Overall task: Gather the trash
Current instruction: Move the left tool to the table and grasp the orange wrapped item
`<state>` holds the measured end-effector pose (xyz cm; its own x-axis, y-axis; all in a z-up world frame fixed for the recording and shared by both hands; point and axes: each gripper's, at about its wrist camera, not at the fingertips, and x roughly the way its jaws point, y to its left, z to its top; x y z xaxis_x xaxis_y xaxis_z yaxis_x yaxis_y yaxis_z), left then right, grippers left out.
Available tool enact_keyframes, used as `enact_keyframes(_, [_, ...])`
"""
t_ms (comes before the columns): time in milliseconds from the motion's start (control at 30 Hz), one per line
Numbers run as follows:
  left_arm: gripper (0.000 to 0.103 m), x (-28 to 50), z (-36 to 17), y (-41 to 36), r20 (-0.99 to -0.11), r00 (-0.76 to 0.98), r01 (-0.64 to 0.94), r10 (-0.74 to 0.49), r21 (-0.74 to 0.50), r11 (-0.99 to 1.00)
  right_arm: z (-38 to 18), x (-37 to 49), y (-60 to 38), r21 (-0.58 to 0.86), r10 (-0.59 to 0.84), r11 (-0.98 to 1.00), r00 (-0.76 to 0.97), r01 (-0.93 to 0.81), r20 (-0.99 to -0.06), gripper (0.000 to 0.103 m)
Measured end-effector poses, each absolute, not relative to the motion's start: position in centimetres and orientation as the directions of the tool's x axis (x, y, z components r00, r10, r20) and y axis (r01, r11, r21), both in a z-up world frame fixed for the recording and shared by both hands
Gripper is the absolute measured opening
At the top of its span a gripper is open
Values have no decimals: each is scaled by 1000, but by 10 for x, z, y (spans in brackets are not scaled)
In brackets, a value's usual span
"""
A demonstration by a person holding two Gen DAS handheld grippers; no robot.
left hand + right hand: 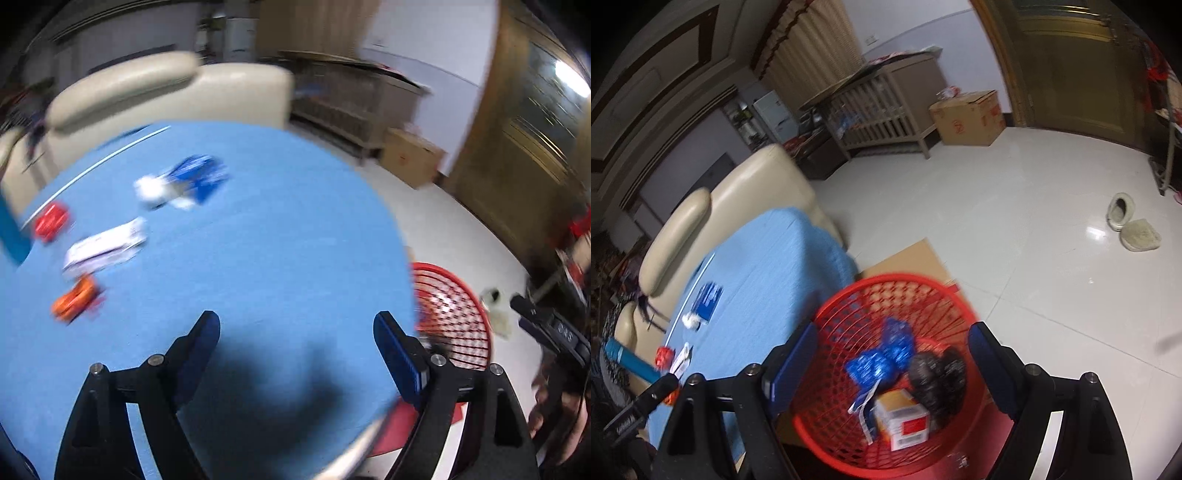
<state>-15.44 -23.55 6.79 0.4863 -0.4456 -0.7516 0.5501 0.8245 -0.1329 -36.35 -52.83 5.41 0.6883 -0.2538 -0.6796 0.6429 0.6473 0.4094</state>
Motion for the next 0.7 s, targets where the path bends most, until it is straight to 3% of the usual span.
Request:
enact_keyframes(333, [85,-119,50,-119,-769,559,310,-310,-152,938,54,-304,-449,384,-98,790,716,479,-691,86])
enact_keyframes(700, [85,-42,36,-85,-799,546,374,-253,-38,927,66,-271,-395,346,-29,864,722,366,-692,86])
